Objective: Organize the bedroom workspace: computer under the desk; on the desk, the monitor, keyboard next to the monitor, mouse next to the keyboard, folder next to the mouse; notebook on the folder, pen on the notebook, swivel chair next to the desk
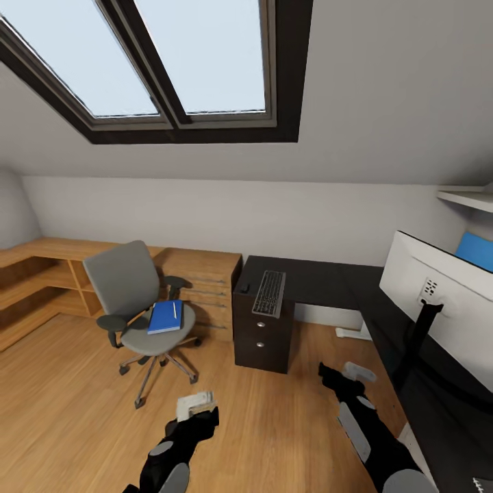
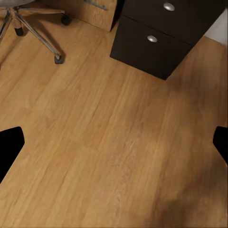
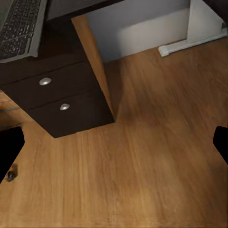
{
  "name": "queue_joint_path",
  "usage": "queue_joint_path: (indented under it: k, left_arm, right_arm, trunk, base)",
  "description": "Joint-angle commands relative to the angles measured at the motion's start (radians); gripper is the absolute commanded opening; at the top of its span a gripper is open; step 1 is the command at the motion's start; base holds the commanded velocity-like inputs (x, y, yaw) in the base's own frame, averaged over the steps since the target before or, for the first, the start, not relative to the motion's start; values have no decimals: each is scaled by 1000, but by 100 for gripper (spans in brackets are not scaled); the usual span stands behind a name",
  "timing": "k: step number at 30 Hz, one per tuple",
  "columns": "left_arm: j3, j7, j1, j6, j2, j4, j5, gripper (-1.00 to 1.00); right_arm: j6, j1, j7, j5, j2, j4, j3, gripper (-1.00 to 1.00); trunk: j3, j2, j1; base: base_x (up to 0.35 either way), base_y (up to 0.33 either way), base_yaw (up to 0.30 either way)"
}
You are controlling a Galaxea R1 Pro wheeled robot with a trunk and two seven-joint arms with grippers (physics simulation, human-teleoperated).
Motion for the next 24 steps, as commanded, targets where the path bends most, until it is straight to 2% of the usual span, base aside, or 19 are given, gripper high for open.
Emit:
queue_joint_path:
  k: [1, 2, 3, 7, 13, 17, 24]
  left_arm:
    - [13, 8, -1, 29, 1, -28, 8, 100]
    - [43, 8, -1, 73, 1, -67, 10, 100]
    - [57, 7, -1, 88, 1, -80, 11, 100]
    - [93, 10, -1, 122, 2, -88, 13, 100]
    - [125, 8, -1, 139, 14, -32, 7, 100]
    - [132, 9, -1, 141, 18, -21, 5, 100]
    - [133, 10, -1, 134, 20, -10, 3, 100]
  right_arm:
    - [63, 0, -9, -7, -6, -32, -1, 100]
    - [161, 0, -15, -9, -18, -74, -4, 100]
    - [198, 0, -16, -10, -25, -89, -6, 100]
    - [284, 1, -15, -11, -45, -122, -9, 100]
    - [330, 3, -16, -11, -60, -123, -11, 100]
    - [337, 3, -17, -11, -63, -121, -12, 100]
    - [340, 3, -17, -10, -65, -115, -12, 100]
  trunk:
    - [-1, -1, 1]
    - [-1, -1, 1]
    - [-1, -1, 1]
    - [-1, -1, 1]
    - [-1, -1, 1]
    - [-1, -1, 1]
    - [-1, -1, 1]
  base:
    - [0, 0, 0]
    - [0, 0, 0]
    - [0, 0, 0]
    - [0, 0, 0]
    - [0, 0, 0]
    - [0, -28, 0]
    - [0, -202, -80]
